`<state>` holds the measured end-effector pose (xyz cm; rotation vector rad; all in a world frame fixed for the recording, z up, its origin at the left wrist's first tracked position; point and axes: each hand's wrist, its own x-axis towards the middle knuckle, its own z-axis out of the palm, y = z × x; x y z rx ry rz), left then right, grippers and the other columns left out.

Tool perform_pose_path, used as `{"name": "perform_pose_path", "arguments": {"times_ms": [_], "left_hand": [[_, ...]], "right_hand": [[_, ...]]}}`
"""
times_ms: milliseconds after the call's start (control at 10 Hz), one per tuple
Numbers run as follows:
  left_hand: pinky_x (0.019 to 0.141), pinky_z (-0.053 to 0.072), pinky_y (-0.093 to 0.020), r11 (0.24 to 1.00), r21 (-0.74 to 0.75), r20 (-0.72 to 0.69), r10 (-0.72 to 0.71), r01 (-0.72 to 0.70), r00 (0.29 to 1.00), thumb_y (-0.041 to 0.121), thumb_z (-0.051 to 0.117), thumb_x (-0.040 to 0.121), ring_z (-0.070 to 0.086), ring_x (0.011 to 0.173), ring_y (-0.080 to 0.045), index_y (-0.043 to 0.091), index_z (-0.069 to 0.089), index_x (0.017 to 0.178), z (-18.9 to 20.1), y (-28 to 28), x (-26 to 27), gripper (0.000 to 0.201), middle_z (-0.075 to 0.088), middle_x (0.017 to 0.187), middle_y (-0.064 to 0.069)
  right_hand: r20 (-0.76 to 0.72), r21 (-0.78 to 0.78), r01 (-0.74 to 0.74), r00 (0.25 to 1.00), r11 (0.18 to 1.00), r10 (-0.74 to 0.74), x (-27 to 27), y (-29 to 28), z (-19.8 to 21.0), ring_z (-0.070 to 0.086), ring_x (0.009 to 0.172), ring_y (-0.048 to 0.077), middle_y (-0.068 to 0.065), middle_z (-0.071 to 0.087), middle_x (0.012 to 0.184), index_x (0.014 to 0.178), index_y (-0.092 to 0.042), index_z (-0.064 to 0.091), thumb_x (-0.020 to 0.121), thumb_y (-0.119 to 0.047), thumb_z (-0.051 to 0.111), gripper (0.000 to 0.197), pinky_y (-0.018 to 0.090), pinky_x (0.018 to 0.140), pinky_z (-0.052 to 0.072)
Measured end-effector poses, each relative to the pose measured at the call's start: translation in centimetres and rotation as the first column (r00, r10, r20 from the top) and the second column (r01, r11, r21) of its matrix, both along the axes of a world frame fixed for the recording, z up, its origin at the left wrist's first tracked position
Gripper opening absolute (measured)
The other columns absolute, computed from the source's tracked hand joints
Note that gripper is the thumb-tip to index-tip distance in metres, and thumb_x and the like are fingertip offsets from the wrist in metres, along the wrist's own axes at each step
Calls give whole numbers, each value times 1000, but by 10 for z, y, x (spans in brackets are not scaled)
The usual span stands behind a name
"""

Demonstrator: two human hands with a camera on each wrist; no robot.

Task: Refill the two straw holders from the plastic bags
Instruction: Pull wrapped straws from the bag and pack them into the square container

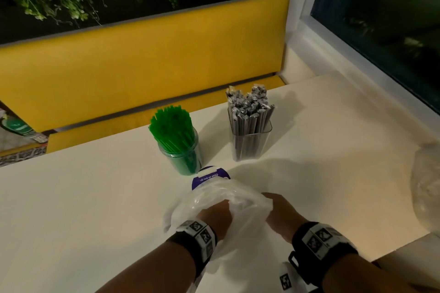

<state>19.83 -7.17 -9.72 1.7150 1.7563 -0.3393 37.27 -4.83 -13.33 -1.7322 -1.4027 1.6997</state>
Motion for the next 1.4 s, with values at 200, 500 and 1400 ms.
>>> {"name": "perform_pose_path", "arguments": {"times_ms": [200, 500, 1400], "left_hand": [[111, 39, -43, 970, -73, 304, 244, -233, 921, 7, 45, 102, 46, 135, -36, 0, 43, 142, 1, 6, -17, 41, 47, 146, -18], [88, 46, -25, 968, 56, 574, 170, -245, 801, 27, 49, 97, 60, 85, -2, 24, 58, 95, 41, 16, -8, 9, 68, 94, 7], [79, 51, -35, 614, 376, 915, -366, -694, 171, 9, 54, 101, 65, 85, -27, 21, 58, 101, 254, 87, -25, 13, 64, 84, -3]], "right_hand": [[-244, -164, 232, 932, 959, -267, 10, 17, 13, 65, 71, 33, 24, 62, 81, 91, 1, 54, 83, 14, 61, 17, 44, 74, 61], [-45, -31, 185, 981, 982, -187, 24, 27, 6, 69, 90, 40, 27, 69, 105, 114, -14, 64, 90, 5, 50, 33, 43, 78, 61], [606, 627, -221, 741, 747, -289, 61, 74, 93, 62, 94, 27, 3, 55, 114, 111, -27, 59, 92, -40, 44, 27, 37, 80, 52]]}}
